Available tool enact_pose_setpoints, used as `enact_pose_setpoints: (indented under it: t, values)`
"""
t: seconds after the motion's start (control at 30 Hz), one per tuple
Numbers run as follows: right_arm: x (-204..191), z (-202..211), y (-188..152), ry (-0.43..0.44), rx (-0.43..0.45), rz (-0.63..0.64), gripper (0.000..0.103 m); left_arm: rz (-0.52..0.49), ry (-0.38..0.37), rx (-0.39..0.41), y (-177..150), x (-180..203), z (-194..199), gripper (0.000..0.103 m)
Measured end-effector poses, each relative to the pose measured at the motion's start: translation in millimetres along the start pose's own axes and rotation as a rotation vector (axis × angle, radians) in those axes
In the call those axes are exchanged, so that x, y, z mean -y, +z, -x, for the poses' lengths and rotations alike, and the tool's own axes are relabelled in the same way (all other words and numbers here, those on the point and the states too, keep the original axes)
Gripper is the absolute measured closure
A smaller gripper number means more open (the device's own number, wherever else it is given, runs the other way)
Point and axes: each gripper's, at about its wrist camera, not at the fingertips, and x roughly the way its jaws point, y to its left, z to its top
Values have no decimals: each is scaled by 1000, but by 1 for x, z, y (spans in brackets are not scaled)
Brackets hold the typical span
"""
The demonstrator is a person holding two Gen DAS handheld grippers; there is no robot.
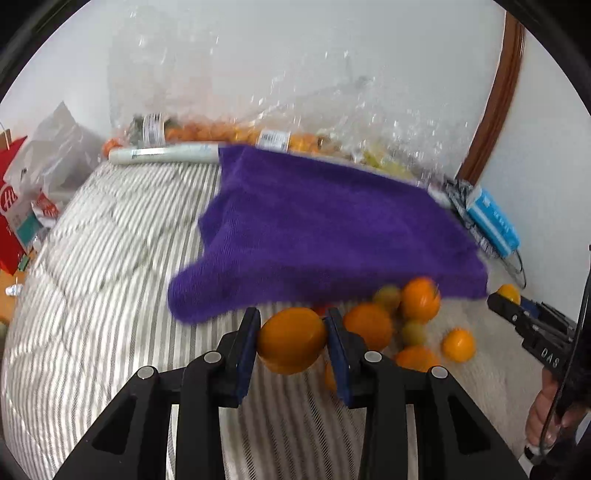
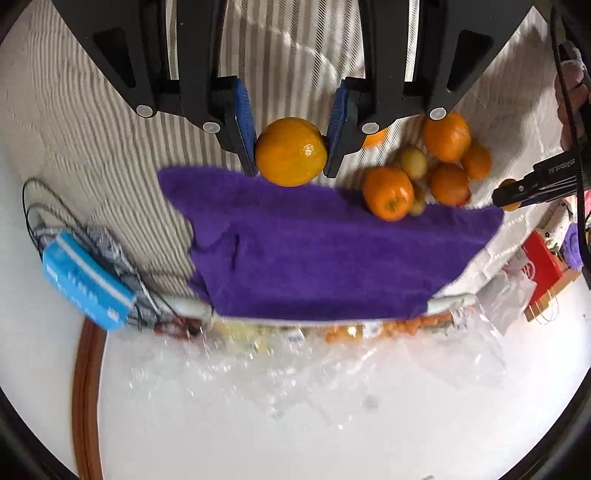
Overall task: Organize fruits
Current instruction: 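Carry both held oranges over the purple towel with both grippers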
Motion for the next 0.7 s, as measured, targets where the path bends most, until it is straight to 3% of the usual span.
enact_pose_setpoints:
  t: [0.3,0.53,0.7]
  values:
    - [-6,-3,55,21,79,21,68,-8,11,100,53,19,-8,69]
    - [-3,-25,95,10,125,32,68,16,-10,107,87,26,-45,69]
    - [-3,-48,110,15,126,38,68,7,-18,107,94,30,-66,69]
